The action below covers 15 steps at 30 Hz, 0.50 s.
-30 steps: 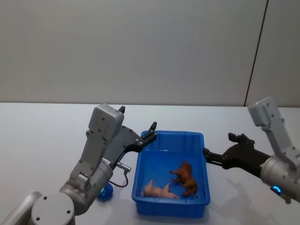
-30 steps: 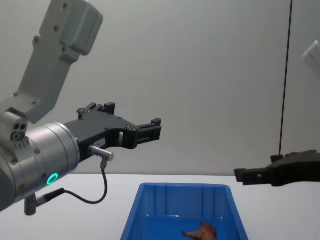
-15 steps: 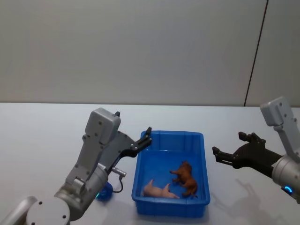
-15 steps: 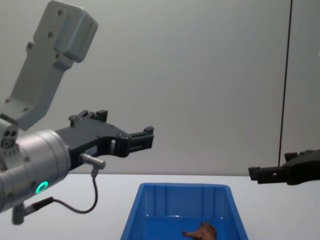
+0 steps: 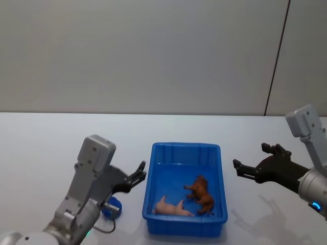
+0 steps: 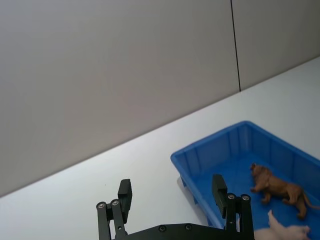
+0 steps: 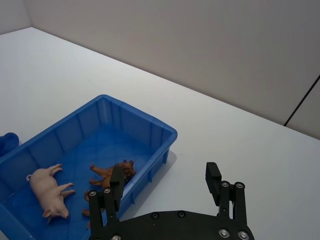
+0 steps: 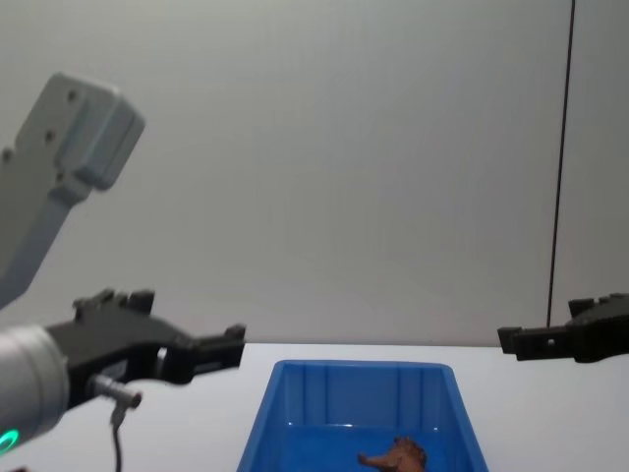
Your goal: Pick up the two dolls from the table and place them into the box.
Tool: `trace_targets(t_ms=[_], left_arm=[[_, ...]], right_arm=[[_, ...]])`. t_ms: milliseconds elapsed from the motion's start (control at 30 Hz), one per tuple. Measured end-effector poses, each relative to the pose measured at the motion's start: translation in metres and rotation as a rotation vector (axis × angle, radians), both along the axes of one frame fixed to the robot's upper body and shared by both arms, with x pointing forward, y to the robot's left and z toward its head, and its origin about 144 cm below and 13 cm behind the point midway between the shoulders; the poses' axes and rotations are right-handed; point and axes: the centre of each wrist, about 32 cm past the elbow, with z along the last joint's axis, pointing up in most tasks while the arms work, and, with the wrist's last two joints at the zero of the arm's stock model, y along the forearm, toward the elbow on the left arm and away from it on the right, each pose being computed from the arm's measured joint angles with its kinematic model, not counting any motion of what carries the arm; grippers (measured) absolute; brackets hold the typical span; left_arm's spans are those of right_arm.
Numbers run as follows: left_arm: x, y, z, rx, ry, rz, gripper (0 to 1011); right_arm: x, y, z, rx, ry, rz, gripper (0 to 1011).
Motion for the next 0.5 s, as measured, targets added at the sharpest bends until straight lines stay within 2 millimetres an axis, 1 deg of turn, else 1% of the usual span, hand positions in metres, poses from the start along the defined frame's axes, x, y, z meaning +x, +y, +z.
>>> trace_targets(t_ms=[233,500], left_arm=[[-0.007,0.009,-0.011,0.000,0.075,0.028,1002],[-0.007,0.021,-0.028,0.005,0.160,0.047,1002]], right_arm=[[0.000,-0.001,0.000,-0.001,-0.001,-0.001,1001],[0.000,-0.001,0.000,-0.001,-0.002,-0.002,1001]])
